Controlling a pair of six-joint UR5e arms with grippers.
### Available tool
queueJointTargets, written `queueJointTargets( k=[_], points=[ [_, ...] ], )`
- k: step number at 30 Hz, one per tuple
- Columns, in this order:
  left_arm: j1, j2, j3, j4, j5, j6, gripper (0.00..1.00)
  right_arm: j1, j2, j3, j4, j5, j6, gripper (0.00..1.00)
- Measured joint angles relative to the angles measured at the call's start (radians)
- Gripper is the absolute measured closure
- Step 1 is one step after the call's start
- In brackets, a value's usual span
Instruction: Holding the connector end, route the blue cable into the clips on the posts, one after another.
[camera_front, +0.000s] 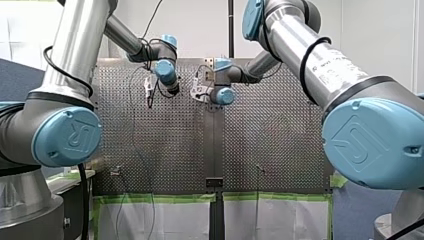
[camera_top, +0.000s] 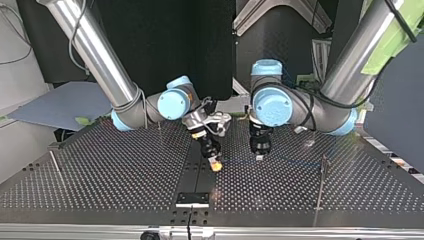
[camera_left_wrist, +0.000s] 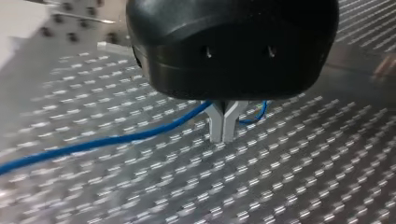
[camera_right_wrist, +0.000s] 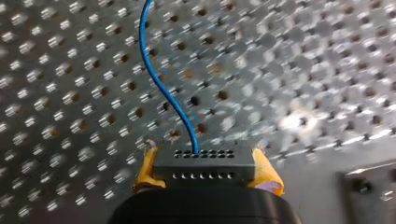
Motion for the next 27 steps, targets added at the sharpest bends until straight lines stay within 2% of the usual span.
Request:
queueJointTargets(
  k=[9,16,21,27],
  points=[
    [-0.035,-0.046,-0.012,0.01,-0.039,0.004,1.0,-0.003,0.001,0.078,-0.005,0.01,-0.045,1.0],
    [-0.043,-0.048,-0.06,0.068,-0.043,0.005,1.0,-0.004,0.001,0.136,-0.008,0.022,-0.074,1.0],
    [-0.046,-0.049,-0.089,0.096,-0.045,0.007,1.0,-0.01,0.001,0.173,-0.031,0.025,-0.078,1.0],
    [-0.059,-0.067,-0.1,0.102,-0.048,0.016,1.0,-0.02,0.001,0.207,-0.042,0.027,-0.079,1.0]
  ],
)
